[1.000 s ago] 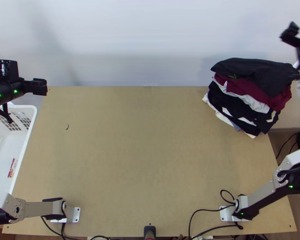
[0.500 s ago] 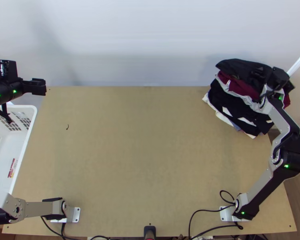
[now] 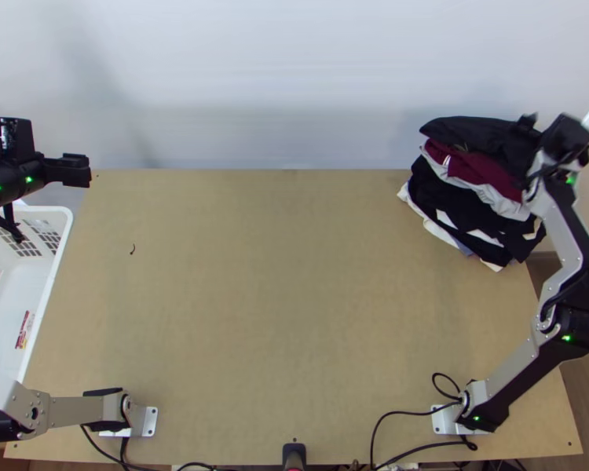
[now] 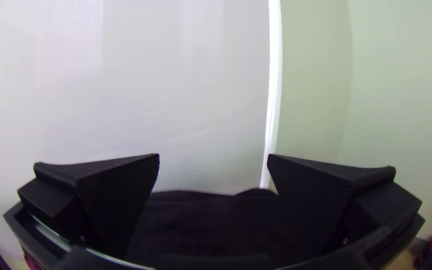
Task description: Fold the t-shirt
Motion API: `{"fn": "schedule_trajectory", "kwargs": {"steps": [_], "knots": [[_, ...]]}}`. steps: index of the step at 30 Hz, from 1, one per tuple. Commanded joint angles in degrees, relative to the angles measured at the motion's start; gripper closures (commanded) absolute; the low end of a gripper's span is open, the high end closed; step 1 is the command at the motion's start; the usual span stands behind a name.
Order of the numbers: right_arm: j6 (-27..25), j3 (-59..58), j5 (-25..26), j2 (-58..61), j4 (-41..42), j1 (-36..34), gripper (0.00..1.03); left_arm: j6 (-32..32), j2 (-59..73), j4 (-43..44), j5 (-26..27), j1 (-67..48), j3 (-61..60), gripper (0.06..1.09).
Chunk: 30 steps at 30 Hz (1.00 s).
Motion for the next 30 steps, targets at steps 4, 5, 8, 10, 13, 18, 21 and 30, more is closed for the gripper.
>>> {"fn": "schedule_trajectory", "kwargs": {"steps": [4,5,8,10,13,18,21,30], "knots": [[0.55,-0.99,0.75,0.91,-3.13,-2.38,0.05,-2.86,-3.14,1.62,-0.35,-0.10,2.63,0.10],[0.11,-2.22,0.75,1.79,-4.27,-2.55,0.05,-3.12,-3.58,2.15,-0.35,0.08,2.71,0.10],[-0.41,-4.95,0.67,2.93,-6.90,-2.91,0.05,-3.74,-4.63,3.99,-0.44,0.87,3.06,0.10],[-0.85,-6.26,0.67,2.23,-7.61,-2.91,0.05,-4.26,-5.25,5.49,-0.44,2.01,3.68,0.10],[-0.76,-6.09,0.67,-2.43,-7.78,-2.91,0.05,-4.35,-6.48,7.86,-2.19,2.98,3.77,0.10],[-1.12,-1.96,-0.30,-13.33,-6.73,-1.24,0.05,-4.79,-8.33,11.37,-7.73,2.80,3.50,0.10],[-3.66,-0.38,-1.62,-19.66,-2.25,1.31,0.05,-5.58,-10.43,14.19,-8.43,2.72,1.83,0.10],[-3.40,-3.01,-6.37,-36.53,11.11,9.66,0.05,-6.73,-33.46,52.33,-10.28,2.98,-29.81,0.10]]}}
